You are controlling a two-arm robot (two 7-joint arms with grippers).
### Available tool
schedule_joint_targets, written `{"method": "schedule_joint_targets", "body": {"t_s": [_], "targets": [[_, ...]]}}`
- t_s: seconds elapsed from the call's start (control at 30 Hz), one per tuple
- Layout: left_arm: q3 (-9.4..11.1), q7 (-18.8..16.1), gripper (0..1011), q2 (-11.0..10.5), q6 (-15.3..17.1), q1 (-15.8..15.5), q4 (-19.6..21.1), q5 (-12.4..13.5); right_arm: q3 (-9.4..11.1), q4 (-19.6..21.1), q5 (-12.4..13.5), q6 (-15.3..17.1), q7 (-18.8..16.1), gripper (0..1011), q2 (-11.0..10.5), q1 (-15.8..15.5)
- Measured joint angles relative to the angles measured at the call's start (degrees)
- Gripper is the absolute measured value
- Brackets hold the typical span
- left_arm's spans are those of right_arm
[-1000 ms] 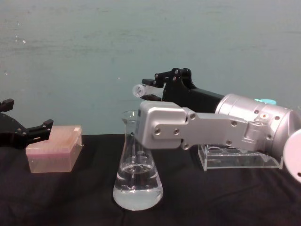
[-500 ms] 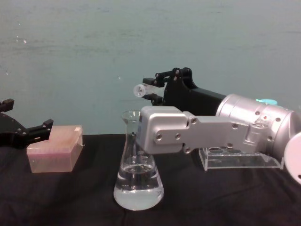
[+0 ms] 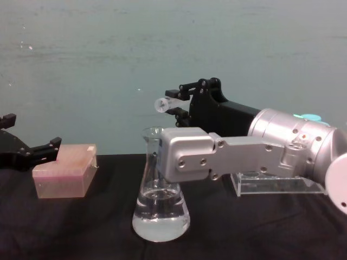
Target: Pour the liquid from the test tube into the beaker using one hand.
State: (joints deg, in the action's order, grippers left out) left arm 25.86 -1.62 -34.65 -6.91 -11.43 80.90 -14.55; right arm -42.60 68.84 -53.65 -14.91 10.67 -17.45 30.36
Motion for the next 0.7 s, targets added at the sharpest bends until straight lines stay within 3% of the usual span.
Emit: {"method": "schedule_joint_targets", "body": {"t_s": [0.7], "targets": [[0.0,0.0,1000,0.0,0.0,0.0,0.0,0.0,-0.2,-0.6,-0.6,0.3,1.2,209,-0.1,0.4]]}}
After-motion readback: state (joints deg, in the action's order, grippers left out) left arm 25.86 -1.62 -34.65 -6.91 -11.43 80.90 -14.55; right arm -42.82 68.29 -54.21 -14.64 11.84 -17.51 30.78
